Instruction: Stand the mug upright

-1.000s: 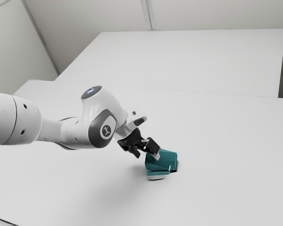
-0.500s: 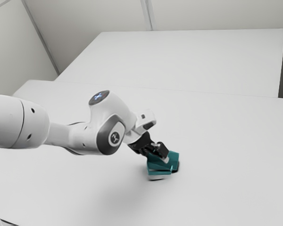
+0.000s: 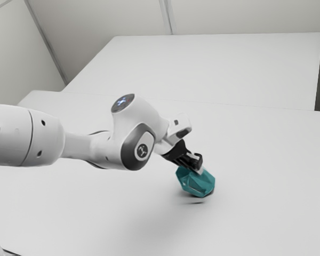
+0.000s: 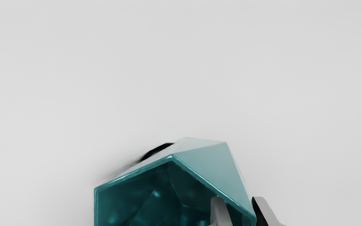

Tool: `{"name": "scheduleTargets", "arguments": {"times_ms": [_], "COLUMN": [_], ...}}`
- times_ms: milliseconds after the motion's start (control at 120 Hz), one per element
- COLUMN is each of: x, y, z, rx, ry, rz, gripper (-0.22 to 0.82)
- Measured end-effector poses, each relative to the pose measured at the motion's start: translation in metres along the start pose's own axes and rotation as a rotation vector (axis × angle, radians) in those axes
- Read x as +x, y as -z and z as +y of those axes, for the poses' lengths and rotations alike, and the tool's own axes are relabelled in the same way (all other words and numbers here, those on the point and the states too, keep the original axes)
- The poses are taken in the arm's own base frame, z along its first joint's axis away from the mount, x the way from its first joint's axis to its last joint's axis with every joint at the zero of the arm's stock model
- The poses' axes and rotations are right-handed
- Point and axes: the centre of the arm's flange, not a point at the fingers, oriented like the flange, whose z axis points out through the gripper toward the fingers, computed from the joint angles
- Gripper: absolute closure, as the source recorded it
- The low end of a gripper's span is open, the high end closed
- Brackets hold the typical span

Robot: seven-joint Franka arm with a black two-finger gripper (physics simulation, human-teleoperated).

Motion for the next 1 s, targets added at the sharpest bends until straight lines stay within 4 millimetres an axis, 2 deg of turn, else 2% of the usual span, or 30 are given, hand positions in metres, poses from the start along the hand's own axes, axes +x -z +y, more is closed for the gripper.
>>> {"name": "scheduleTargets", "arguments": {"times_ms": [225,458,567,775,817,850,942,1000], "x": [0.020,0.023,0.020,0.011,0.013,0.015,0.029,0.029], "y": [0.006,0.011,0.021,0.039,0.047,0.056,0.089,0.104], "z": [-0.033,-0.021,-0.017,-0.024,-0.034,-0.049,-0.116,-0.151], "rx": [0.019,0.006,-0.006,0.070,0.102,0.130,0.223,0.272], "ry": [0.072,0.060,0.049,-0.063,-0.079,-0.075,-0.001,0.046], "rz": [0.032,0.038,0.002,-0.135,-0.154,-0.165,-0.184,-0.208], "gripper": [0.75,0.78,0.79,0.78,0.78,0.78,0.78,0.78]}}
